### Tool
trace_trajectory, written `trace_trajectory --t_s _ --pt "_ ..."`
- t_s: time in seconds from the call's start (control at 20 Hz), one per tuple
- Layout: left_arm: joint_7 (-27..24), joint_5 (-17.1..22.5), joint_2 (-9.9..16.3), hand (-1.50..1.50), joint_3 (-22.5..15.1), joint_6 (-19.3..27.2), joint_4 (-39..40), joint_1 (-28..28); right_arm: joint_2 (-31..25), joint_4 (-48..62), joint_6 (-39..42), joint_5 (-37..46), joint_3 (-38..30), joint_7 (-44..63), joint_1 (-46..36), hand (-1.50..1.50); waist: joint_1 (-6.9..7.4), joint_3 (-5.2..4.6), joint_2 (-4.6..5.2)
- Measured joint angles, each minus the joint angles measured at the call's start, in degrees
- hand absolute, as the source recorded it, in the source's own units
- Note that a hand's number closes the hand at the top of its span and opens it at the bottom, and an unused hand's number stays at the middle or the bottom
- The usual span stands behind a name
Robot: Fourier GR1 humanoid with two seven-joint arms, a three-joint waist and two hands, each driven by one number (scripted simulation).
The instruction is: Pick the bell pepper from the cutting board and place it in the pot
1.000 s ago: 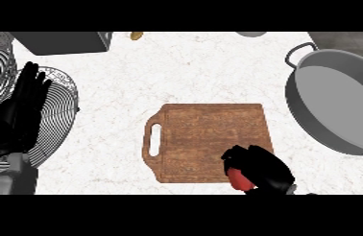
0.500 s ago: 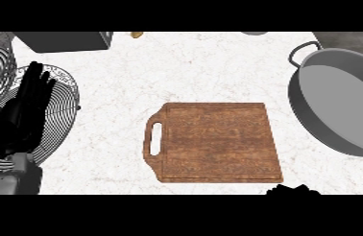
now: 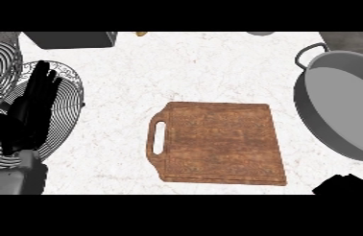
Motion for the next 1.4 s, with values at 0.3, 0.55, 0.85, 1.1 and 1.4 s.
trace_trajectory --t_s 0.3,0.55,0.85,1.1,1.4 --pt "0.8 -0.1 -0.1 0.0 -0.5 -0.3 0.3 -1.5 -0.7 1.2 3.5 -9.1 -13.8 3.4 -5.8 1.5 1.0 0.01 0.12" --pt "1.5 -0.1 0.0 0.0 -0.6 -0.7 0.1 -2.5 -5.1 5.6 7.9 -24.3 -25.8 7.1 -13.3 1.5 1.83 0.01 0.21" --pt "0.6 -0.3 -0.6 0.0 -0.5 -1.3 0.7 -2.4 -10.9 19.6 10.7 -31.7 -32.7 7.5 -22.8 1.5 2.46 0.01 0.31" --pt "0.1 -0.5 -1.4 0.0 -1.2 -1.6 0.6 -2.0 -14.7 30.3 6.8 -25.9 -34.2 1.8 -28.0 1.5 3.23 0.08 0.55" --pt "0.4 -1.0 -1.8 0.0 -1.5 -1.4 0.7 -3.0 -17.1 44.8 -4.9 -10.5 -31.0 -6.9 -32.5 1.5 3.77 0.1 0.73"
